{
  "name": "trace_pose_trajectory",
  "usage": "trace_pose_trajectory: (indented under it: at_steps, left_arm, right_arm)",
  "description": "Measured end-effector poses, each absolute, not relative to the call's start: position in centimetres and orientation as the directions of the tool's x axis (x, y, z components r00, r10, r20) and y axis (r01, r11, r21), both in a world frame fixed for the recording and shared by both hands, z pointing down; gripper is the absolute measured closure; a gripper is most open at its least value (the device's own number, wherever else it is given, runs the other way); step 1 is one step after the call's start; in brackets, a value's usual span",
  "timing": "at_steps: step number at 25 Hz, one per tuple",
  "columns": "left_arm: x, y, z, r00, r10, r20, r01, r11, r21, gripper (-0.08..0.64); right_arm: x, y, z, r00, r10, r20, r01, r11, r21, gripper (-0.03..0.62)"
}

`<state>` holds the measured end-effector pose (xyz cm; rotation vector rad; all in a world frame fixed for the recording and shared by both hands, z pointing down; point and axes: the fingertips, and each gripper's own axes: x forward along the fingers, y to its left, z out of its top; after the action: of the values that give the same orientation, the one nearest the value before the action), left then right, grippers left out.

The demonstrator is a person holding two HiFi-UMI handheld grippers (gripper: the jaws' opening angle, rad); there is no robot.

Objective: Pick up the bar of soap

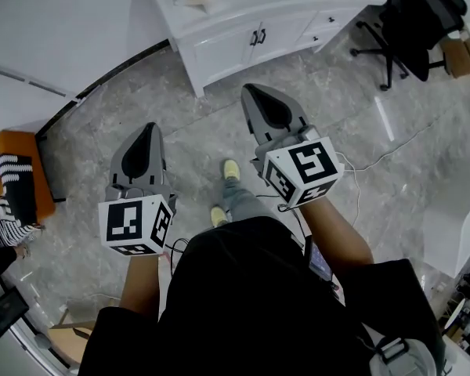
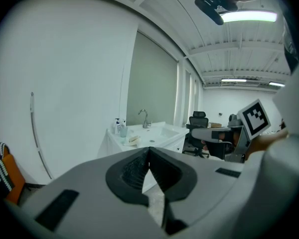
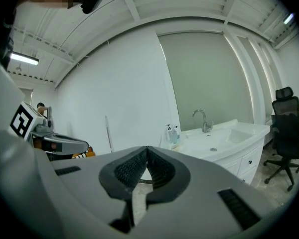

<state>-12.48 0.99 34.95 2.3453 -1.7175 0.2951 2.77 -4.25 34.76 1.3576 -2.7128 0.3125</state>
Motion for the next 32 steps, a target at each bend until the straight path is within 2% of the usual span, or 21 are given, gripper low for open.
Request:
trace_pose_trajectory:
  at_steps: [15, 24, 32]
  left_arm:
    - [-9.2, -8.2, 34.5, 0.308, -0.904, 0.298, -0.949, -0.315, 0.025, 0.551]
    - [-10.0, -9.7, 33.8, 0.271, -0.914, 0.301, -0.96, -0.28, 0.012, 0.551]
    - [-9.9, -11.3, 34.0, 0.305, -0.903, 0.302, -0.949, -0.314, 0.019, 0.551]
  right_arm:
    - [5.6, -13.2, 34.7, -0.615, -0.769, 0.174, -0.789, 0.597, -0.148, 0.588]
    - [4.4, -15.5, 34.4, -0.64, -0.752, 0.159, -0.768, 0.619, -0.163, 0.588]
    - [4.2, -16.8, 34.4, -0.617, -0.772, 0.154, -0.786, 0.595, -0.169, 0.588]
